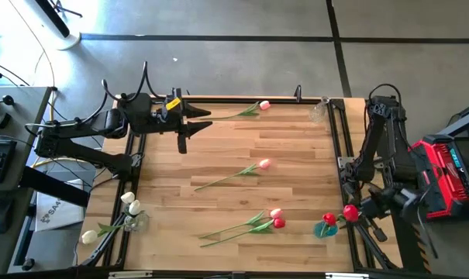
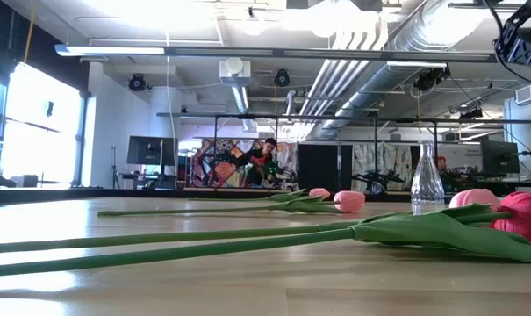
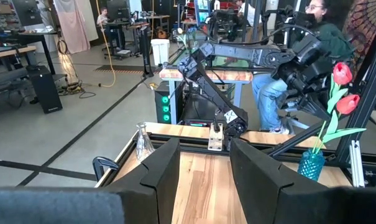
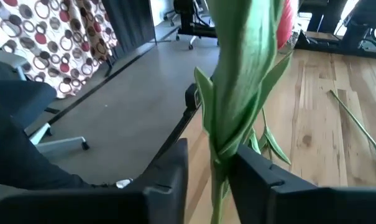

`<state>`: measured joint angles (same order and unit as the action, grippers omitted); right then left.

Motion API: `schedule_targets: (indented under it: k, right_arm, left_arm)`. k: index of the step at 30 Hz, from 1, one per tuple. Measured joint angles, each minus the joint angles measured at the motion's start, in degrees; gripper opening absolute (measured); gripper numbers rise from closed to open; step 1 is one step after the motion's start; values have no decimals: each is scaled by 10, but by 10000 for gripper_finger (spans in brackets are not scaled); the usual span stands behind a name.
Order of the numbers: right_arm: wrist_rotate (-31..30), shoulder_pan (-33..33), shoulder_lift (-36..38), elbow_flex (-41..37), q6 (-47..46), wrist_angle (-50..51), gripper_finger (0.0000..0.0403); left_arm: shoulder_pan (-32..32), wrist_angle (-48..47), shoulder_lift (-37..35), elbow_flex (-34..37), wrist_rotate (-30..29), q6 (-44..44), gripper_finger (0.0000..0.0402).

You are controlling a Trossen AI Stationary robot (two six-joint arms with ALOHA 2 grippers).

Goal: Sort flowers into vase by color
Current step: Put the top red flower into the blue vase, then put the red flower into the blue vase

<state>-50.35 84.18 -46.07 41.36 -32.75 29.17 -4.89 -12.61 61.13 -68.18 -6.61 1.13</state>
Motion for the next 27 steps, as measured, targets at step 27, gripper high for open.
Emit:
schedule_targets:
  k: [27]
  right_arm:
    - [71, 37, -8, 18, -81, 32, 124]
  left_arm:
    - [0, 0, 0, 0, 0, 0, 128]
